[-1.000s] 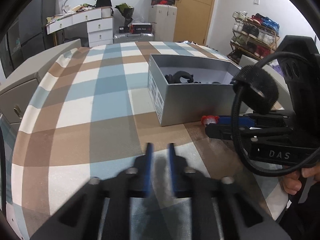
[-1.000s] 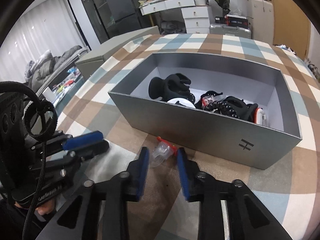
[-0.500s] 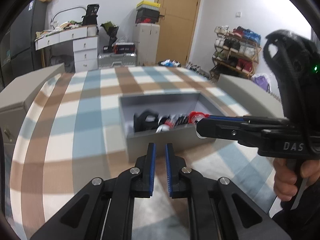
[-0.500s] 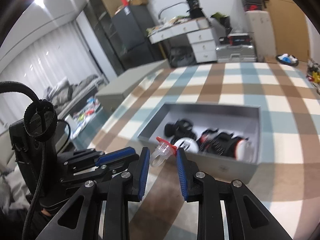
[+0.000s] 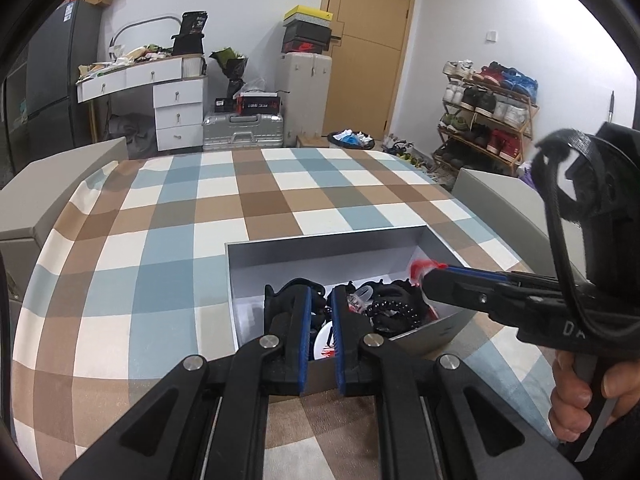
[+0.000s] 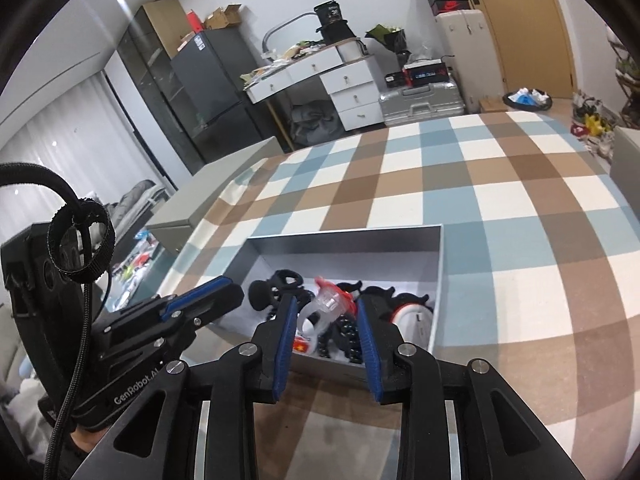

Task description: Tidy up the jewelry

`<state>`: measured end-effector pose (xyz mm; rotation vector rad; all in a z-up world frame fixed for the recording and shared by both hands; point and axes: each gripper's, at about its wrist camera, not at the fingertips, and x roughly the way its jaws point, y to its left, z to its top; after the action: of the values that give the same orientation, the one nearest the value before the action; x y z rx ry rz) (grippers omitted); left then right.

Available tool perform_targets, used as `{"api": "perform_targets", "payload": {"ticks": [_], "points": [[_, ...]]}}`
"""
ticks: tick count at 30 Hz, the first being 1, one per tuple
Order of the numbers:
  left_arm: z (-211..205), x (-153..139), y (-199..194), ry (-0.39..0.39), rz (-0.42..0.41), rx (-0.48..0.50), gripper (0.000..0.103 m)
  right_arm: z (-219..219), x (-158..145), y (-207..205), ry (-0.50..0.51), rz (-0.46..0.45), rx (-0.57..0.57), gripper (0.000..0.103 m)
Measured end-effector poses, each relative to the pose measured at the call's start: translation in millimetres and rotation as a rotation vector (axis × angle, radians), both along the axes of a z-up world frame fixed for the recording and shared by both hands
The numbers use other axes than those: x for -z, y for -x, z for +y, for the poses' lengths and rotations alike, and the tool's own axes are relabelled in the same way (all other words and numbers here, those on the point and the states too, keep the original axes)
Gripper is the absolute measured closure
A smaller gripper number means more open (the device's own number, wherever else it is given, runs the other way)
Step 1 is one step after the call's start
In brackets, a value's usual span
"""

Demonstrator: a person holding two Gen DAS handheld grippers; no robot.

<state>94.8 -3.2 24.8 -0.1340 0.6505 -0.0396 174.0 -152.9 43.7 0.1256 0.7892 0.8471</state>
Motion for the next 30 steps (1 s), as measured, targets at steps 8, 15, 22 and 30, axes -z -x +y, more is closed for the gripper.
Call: {"api": "perform_targets", "payload": {"ticks": [8, 15, 22, 30], "points": [[-1.1, -0.8, 15.5, -0.006, -0.020, 0.005, 0.028, -9.9, -4.0, 6.3, 0.002, -0.048, -0.015, 0.053], [0.7, -0.9, 27.1, -0.042, -0.049, -0.024, 0.003, -18.6, -4.2, 23.8, 0.004, -0.152, -0.042, 0.003], [13.3, 4.4, 38.0, -0.035, -0.087, -0.072, 0.002, -30.3, -0.7, 33.8, 0.005, -0.237, -0.017, 0.000], [15.1, 4.3, 50.3, -0.053, -0.151, -0.089, 0.002, -35.8, 0.4, 46.9, -0.011, -0.338, -0.002, 0.000]]}}
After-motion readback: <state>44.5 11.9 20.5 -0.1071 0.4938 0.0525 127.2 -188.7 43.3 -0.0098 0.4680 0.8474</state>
